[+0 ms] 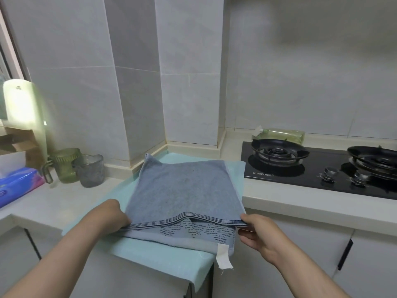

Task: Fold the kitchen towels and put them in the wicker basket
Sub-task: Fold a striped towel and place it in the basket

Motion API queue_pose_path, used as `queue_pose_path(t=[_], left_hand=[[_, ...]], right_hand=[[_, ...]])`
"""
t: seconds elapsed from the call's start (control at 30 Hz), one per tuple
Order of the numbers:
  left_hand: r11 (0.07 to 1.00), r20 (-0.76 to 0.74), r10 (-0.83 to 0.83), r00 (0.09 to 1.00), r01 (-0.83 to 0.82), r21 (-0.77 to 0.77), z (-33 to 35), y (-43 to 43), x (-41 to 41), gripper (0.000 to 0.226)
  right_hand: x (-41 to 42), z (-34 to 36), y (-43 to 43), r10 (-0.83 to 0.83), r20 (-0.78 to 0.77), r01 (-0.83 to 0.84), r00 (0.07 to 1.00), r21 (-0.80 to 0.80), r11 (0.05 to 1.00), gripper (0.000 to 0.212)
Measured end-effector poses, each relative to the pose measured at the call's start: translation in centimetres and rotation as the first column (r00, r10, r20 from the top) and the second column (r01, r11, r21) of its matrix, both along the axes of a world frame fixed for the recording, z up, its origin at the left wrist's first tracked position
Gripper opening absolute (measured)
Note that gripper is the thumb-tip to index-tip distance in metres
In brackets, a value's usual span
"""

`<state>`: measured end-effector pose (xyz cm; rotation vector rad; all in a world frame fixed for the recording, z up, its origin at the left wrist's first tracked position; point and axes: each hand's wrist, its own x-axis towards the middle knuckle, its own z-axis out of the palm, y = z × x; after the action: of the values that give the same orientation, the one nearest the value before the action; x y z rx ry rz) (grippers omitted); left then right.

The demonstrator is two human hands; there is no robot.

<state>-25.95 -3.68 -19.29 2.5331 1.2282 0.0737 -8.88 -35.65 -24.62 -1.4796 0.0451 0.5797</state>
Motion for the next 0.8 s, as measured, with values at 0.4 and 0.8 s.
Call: queue_pose_path(t=[0.4, 0.8], left_hand=[[0.976, 0.496, 0.093, 0.863, 0.019, -0.217, 3.0, -0.3, -2.1, 0.027], [0.830, 0.489, 0.280, 0.827, 0.048, -0.556, 1.3, -2.4, -6.7, 0.017]], right_hand=[[-0.6, 1.4, -1.4, 0.052, -0.136, -0.021, 0.989, 0.217, 0.976, 0.006], [-4.7, -2.5, -3.8, 0.138, -0.224, -0.093, 0.965, 0.202, 0.975, 0.014]])
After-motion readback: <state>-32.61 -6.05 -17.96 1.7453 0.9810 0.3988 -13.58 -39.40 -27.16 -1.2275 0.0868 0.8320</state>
